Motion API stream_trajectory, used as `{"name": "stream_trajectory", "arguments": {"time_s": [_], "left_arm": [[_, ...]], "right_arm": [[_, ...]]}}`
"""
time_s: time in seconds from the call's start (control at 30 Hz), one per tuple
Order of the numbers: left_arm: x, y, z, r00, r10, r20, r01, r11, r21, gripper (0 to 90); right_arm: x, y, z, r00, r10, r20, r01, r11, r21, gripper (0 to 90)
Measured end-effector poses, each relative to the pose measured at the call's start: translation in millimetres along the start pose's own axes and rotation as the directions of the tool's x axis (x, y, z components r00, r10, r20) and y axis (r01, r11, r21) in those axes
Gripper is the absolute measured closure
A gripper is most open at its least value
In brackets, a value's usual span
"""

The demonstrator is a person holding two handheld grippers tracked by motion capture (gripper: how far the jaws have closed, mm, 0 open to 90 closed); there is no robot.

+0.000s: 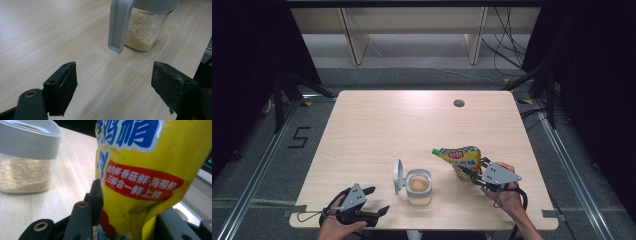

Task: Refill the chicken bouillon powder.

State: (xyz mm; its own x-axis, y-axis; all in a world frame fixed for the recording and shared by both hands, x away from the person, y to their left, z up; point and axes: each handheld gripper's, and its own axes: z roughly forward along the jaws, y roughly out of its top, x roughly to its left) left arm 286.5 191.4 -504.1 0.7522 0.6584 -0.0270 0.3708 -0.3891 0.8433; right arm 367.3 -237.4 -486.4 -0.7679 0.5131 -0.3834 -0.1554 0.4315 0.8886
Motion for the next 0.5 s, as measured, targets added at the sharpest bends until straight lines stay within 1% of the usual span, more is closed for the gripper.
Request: {"name": "stream_trajectory", "arguments": {"time_s": [0.03, 0.07, 0.1, 0.13, 0.17, 0.2, 0.23, 0.27, 0.3, 0.33, 0.37, 0.4, 0.47, 0.5], "left_arm": [[1.6, 0.3, -0.5, 0.9999, 0.017, -0.001, -0.017, 0.9999, -0.001, 20.3], [-0.1, -0.6, -0.4, 0.9998, -0.018, -0.003, 0.018, 0.9998, -0.001, 20.3], [0.5, -0.4, -0.5, 0.9999, -0.016, 0.002, 0.016, 0.9999, 0.003, 20.3], [-0.2, -0.5, -0.4, 0.9999, -0.015, -0.003, 0.015, 0.9999, -0.001, 20.3], [0.1, 0.0, -0.6, 1.0, -0.002, -0.001, 0.002, 1.0, -0.001, 20.3], [1.8, 0.8, -1.3, 0.9994, 0.034, -0.01, -0.034, 0.9993, 0.013, 20.3], [0.2, 0.6, -1.1, 0.9999, 0.015, -0.001, -0.015, 0.9999, -0.004, 20.3], [-0.1, 0.6, -1.5, 0.9999, 0.009, -0.004, -0.009, 1.0, -0.002, 20.3], [-0.9, 0.0, -1.7, 0.9999, -0.011, -0.01, 0.011, 0.9999, -0.003, 20.3], [-0.3, -0.1, -1.7, 0.9999, -0.01, -0.009, 0.01, 1.0, -0.001, 20.3], [1.1, -0.5, -1.6, 0.9997, 0.007, -0.025, -0.006, 0.9999, 0.009, 20.3], [1.7, -0.3, -1.9, 0.9998, 0.007, -0.018, -0.006, 0.9999, 0.014, 20.3], [1.6, -0.2, -1.8, 0.9999, 0.007, -0.015, -0.007, 0.9999, 0.015, 20.3], [1.5, 0.1, -2.0, 0.9999, 0.013, -0.01, -0.013, 0.9998, 0.015, 20.3]], "right_arm": [[-1.2, -0.9, 0.3, 1.0, 0.01, -0.001, -0.01, 1.0, -0.01, 67.3], [-2.8, -2.2, 0.2, 0.9998, 0.017, 0.008, -0.017, 1.0, -0.018, 67.3], [-3.8, -3.3, -0.6, 0.9995, 0.033, -0.003, -0.033, 0.999, -0.015, 67.3], [-5.3, -5.1, -1.2, 0.9992, 0.039, 0.011, -0.038, 0.999, -0.028, 67.3], [-6.6, -6.7, -2.5, 0.9981, 0.062, 0.004, -0.062, 0.998, -0.023, 67.3], [-8.1, -7.9, -2.5, 0.9983, 0.057, 0.016, -0.056, 0.998, -0.032, 67.4], [-8.9, -8.8, -3.6, 0.9974, 0.07, 0.018, -0.07, 0.997, -0.026, 67.5], [-10.6, -10.1, -3.6, 0.9968, 0.076, 0.026, -0.075, 0.997, -0.037, 67.5], [-10.5, -10.8, -5.0, 0.9947, 0.101, 0.019, -0.1, 0.995, -0.025, 67.5], [-14.8, -12.1, -5.1, 0.9969, 0.074, 0.026, -0.073, 0.997, -0.036, 67.5], [-16.5, -12.8, -5.0, 0.9976, 0.057, 0.041, -0.055, 0.997, -0.046, 67.5], [-15.3, -13.8, -5.7, 0.9939, 0.1, 0.047, -0.098, 0.995, -0.036, 67.6], [-16.7, -15.9, -6.8, 0.9895, 0.132, 0.059, -0.13, 0.991, -0.034, 67.5], [-18.2, -16.6, -6.7, 0.9904, 0.124, 0.062, -0.121, 0.992, -0.04, 67.6]]}}
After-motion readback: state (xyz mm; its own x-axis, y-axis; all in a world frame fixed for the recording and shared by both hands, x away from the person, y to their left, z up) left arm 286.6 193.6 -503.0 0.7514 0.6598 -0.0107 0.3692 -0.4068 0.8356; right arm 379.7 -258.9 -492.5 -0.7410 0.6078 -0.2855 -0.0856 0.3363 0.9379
